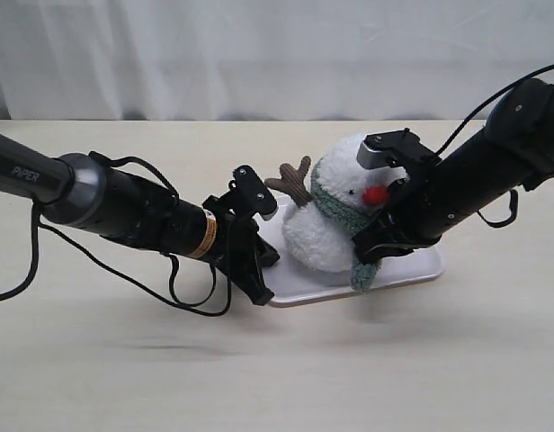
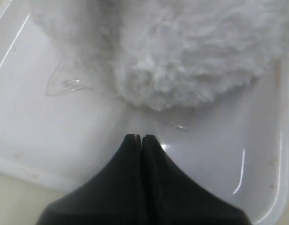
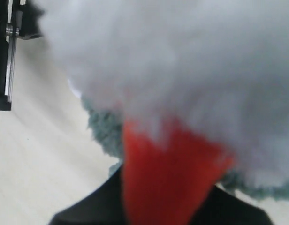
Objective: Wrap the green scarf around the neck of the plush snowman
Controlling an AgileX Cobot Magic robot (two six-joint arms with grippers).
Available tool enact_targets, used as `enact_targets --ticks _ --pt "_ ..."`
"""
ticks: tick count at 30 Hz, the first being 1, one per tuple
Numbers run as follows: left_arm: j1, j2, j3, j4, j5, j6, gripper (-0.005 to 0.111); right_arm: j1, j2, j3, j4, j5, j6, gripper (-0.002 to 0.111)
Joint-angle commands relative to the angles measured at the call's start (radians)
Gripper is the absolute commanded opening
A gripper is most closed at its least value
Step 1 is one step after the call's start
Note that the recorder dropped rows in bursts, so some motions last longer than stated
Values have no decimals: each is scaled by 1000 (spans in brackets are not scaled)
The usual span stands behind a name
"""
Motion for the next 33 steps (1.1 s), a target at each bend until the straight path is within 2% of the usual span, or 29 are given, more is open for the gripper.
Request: enact_targets --ticks 1,6,21,23,28,33 --pt "1 3 6 31 130 -9 0 8 -10 -6 63 3 -34 7" --pt "1 -1 4 35 178 -3 0 23 -8 -6 37 1 -26 16" --pt "1 -1 4 30 143 -8 0 23 26 -6 -13 5 0 17" --pt "1 -1 4 30 143 -8 0 23 28 -6 -20 5 10 21" --pt "1 -1 4 30 129 -8 0 23 33 1 -17 18 15 42" --pt "1 -1 4 30 129 -8 0 23 31 1 -17 35 15 54"
